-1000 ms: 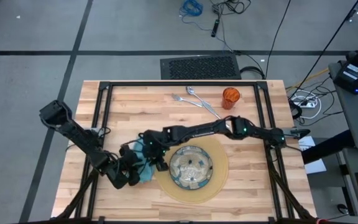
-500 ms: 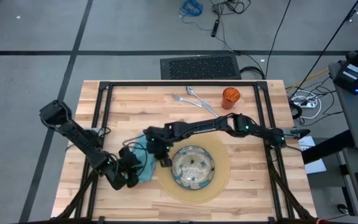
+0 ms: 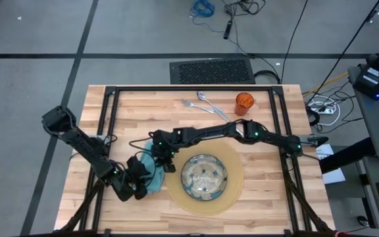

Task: Set table place
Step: Put the blue napkin to the left of the brown mat

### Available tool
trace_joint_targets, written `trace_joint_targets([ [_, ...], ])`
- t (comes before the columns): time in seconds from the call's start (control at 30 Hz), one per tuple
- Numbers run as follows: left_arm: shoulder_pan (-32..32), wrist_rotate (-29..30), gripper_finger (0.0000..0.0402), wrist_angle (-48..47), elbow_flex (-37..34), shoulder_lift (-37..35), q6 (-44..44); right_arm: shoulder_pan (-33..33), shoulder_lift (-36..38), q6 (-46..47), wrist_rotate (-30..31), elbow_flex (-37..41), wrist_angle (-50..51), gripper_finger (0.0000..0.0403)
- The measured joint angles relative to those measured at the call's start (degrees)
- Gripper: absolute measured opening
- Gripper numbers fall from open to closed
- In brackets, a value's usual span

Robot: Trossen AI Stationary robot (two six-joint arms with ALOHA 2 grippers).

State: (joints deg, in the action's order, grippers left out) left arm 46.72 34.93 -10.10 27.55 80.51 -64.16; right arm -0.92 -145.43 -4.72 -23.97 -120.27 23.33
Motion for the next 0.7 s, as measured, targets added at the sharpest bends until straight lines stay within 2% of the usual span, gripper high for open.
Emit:
trace_joint_targets([
  [0.4, 3.69, -1.40, 0.0096, 2.15, 0.02, -0.01, -4.56, -2.45, -1.09, -0.48, -0.30, -0.09, -0.22, 0.0093],
  [0.7, 3.44, 1.20, 0.0096, 2.83, 2.88, 0.10, -3.03, -2.50, -1.09, -1.53, -5.26, -0.09, -3.86, 0.0093],
])
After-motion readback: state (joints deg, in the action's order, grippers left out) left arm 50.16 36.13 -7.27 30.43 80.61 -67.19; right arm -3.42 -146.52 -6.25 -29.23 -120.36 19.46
